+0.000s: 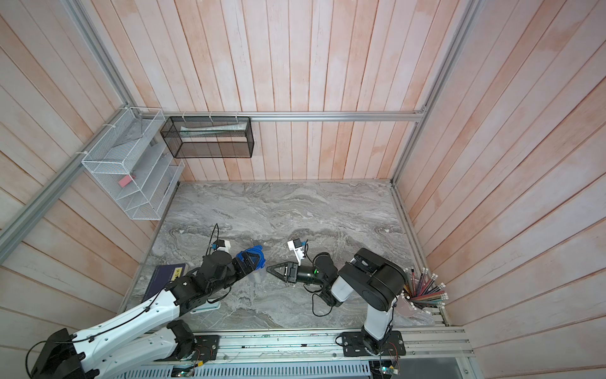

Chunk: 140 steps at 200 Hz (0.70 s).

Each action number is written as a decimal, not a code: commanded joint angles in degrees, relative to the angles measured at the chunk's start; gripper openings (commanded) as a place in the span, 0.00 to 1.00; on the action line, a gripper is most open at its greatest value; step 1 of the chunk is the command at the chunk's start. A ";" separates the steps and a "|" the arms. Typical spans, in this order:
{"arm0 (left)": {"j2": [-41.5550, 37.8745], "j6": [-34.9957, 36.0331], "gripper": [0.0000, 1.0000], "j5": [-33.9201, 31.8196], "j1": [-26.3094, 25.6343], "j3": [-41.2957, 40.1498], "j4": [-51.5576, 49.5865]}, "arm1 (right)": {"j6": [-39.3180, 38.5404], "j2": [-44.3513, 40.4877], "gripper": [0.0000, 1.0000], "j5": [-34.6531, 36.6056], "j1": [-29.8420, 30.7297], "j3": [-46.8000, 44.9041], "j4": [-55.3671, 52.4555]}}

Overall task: Take out toiletry kits
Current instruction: Move the container to the center of the board.

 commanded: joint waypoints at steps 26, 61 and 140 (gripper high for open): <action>1.92 -0.04 1.00 -0.82 -0.17 -2.01 -1.87 | 3.95 3.58 0.64 -0.98 0.45 5.47 14.04; 2.41 -0.24 1.00 -0.44 -0.17 -2.61 -0.65 | 4.90 5.06 0.64 -0.91 0.45 7.68 14.06; 2.75 -1.73 0.99 0.55 -0.25 -5.46 1.46 | 5.22 6.07 0.63 0.44 0.32 5.29 14.08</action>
